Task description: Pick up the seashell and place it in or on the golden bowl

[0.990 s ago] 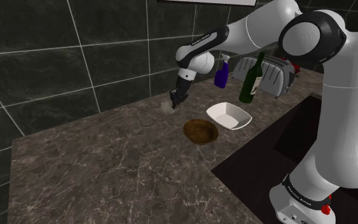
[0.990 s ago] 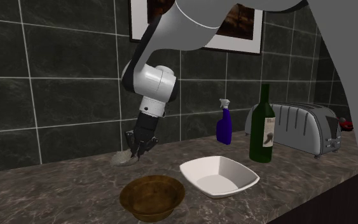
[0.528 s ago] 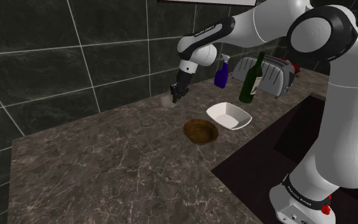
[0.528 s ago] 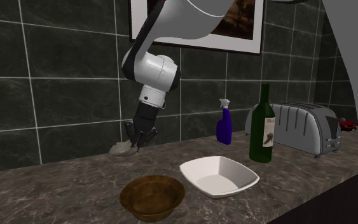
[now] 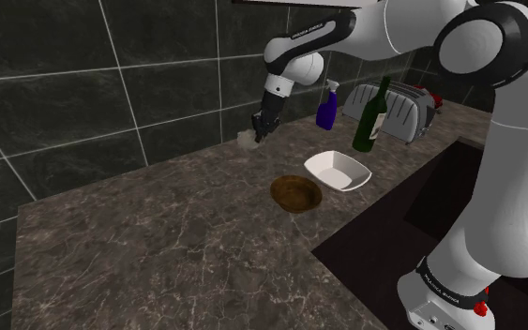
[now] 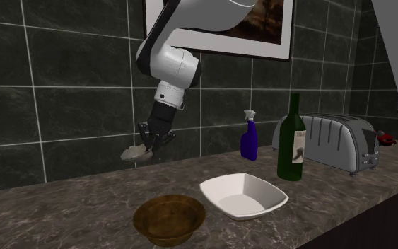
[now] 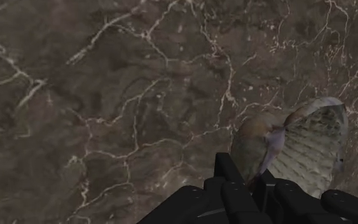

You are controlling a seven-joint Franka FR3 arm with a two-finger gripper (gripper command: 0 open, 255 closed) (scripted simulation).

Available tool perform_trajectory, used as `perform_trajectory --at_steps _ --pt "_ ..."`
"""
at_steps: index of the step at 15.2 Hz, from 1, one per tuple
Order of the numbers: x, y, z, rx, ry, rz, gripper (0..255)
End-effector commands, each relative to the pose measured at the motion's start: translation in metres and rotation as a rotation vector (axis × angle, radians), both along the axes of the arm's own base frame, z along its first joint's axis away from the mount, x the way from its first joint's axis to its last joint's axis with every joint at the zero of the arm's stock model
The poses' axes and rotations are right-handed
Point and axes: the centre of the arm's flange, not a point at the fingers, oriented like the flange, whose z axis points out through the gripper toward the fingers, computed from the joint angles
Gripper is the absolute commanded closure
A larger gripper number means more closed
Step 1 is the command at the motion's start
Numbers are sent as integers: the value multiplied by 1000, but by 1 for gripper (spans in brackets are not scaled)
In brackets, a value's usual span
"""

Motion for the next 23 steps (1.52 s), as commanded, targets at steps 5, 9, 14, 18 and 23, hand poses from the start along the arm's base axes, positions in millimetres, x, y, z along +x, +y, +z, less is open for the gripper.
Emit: perform_trajectory --at_steps 5,9,14,18,23 --pt "-66 -6 6 0 0 0 255" --pt "-119 -11 9 0 0 0 255" --pt "-184 -17 12 0 0 0 255" --pt "-214 -20 3 0 0 0 255" --pt "-214 -20 -24 0 0 0 255"
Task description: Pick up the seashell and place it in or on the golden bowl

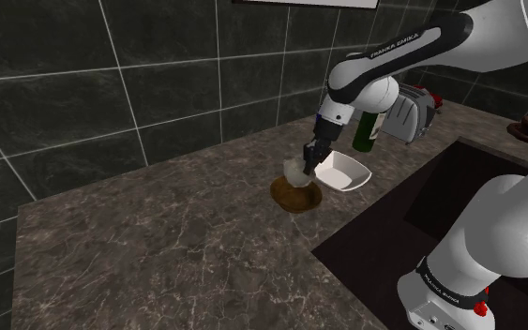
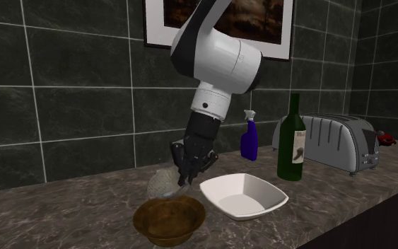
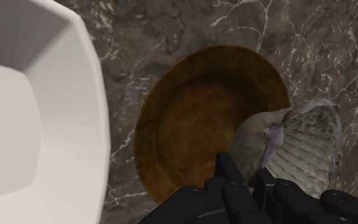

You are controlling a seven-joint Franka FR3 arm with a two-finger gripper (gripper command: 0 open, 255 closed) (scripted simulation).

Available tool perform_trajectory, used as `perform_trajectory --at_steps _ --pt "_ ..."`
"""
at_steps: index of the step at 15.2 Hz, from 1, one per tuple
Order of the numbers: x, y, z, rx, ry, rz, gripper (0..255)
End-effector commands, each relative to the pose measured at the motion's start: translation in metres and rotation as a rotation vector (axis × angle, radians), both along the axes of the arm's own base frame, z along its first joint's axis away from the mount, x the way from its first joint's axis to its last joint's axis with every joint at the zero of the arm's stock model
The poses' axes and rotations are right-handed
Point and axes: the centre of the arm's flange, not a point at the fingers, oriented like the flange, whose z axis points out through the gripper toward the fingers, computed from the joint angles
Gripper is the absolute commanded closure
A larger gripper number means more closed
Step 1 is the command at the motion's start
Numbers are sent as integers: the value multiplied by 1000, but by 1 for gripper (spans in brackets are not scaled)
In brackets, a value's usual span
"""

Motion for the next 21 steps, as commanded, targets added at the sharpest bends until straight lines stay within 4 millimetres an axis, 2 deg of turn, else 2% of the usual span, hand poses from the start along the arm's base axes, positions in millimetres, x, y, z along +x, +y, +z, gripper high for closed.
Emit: perform_trajectory --at_steps 1,8,16,17,21 --pt "0 1 -12 0 -1 0 255" --pt "0 1 -50 0 -1 0 255" --pt "0 1 -50 0 -1 0 255" --pt "0 1 -50 0 -1 0 0" --pt "0 1 -50 0 -1 0 0"
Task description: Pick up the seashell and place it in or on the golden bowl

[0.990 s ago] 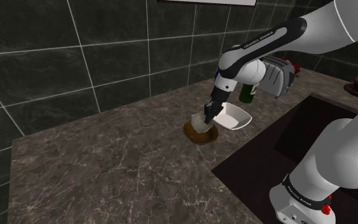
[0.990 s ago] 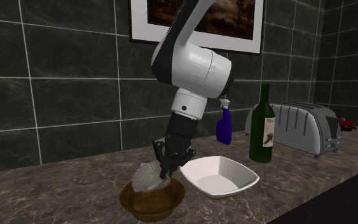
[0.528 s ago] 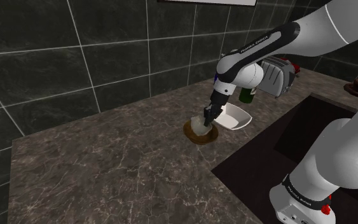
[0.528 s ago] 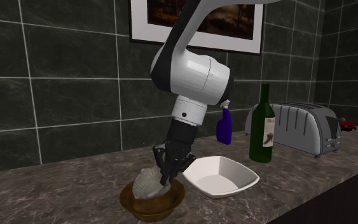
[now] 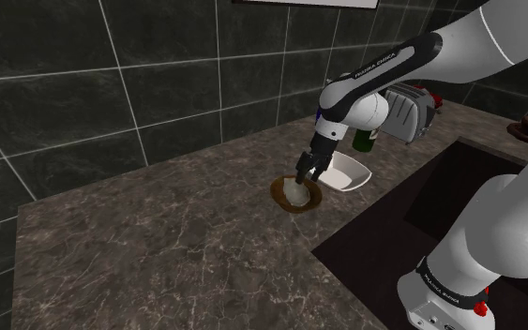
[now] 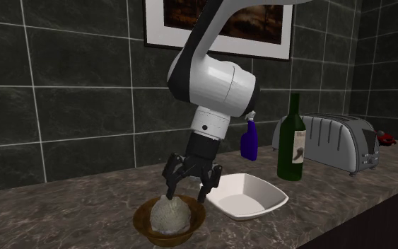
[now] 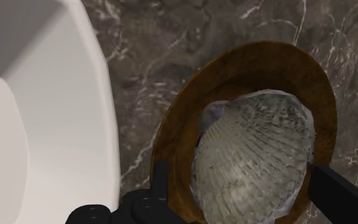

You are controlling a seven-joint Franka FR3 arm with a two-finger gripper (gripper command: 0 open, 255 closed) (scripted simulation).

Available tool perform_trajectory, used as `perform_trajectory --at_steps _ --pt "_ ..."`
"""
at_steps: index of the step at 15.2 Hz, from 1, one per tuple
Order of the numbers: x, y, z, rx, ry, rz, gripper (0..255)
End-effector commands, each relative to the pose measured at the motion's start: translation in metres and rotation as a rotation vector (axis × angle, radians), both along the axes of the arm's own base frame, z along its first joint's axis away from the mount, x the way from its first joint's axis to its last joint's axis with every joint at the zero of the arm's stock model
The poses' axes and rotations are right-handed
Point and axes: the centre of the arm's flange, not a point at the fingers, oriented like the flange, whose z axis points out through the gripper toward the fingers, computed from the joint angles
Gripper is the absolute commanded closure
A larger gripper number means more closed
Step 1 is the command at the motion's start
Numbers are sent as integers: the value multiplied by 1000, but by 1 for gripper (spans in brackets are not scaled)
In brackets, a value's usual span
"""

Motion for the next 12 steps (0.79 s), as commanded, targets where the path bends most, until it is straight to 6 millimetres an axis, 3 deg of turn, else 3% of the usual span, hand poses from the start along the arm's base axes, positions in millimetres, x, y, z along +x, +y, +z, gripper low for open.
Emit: perform_trajectory --at_steps 1,5,12 --pt "0 0 0 0 0 0 0" --pt "0 -18 46 0 0 0 0" --pt "0 -18 46 0 0 0 0"
